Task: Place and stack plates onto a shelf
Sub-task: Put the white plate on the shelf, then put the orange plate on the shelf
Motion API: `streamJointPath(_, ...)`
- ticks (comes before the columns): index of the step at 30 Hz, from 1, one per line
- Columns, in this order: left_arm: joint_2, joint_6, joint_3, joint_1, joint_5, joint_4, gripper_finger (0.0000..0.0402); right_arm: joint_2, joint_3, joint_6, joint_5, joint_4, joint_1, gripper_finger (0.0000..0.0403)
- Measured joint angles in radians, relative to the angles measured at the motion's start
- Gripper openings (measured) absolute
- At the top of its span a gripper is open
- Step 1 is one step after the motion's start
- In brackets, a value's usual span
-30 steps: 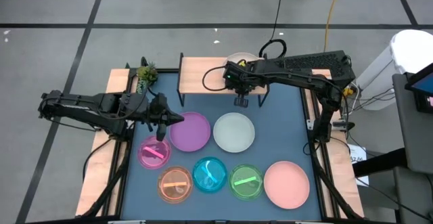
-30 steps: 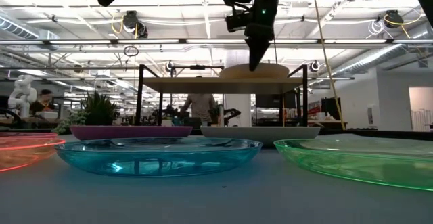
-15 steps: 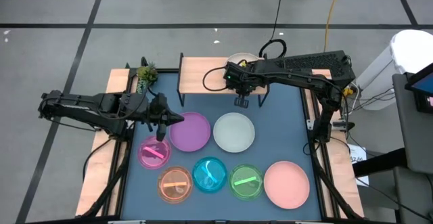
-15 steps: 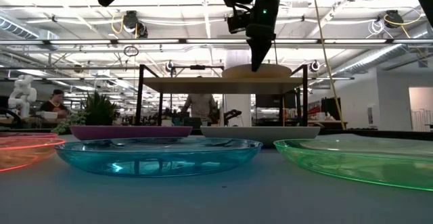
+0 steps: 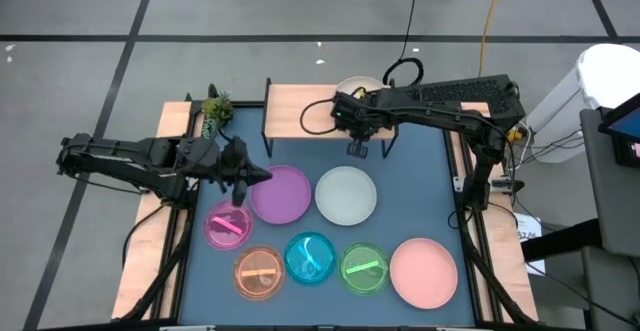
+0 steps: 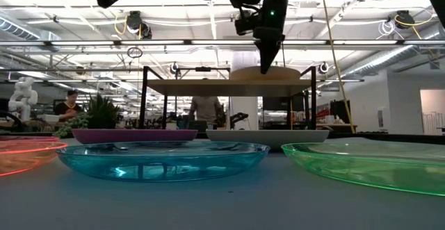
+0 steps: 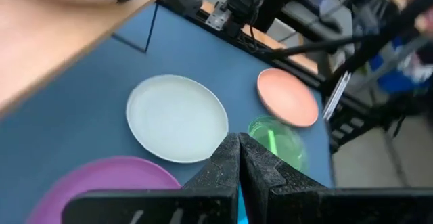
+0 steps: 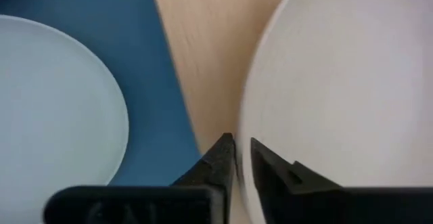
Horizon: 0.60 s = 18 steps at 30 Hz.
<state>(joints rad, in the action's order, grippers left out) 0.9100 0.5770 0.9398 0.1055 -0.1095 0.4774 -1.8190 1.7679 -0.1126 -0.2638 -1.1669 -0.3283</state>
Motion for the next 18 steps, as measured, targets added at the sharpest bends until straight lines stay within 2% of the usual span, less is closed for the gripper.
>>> streamJointPath(3,0.0,0.062,0.0,0.003,-0.004,-0.001,0.0003,0.017,0.0,0.0,-0.001,0.011,0.0,0.0074)
streamJointPath(9,0.0,0.065,0.0,0.031,0.007,-0.001,0.0003,0.048,0.0,0.0,0.0,0.037,0.0,0.0126)
streamJointPath(18,0.0,0.092,0.0,0.074,0.003,0.022,0.0003,0.128,0.0,0.123,0.005,0.071,0.03,0.0153)
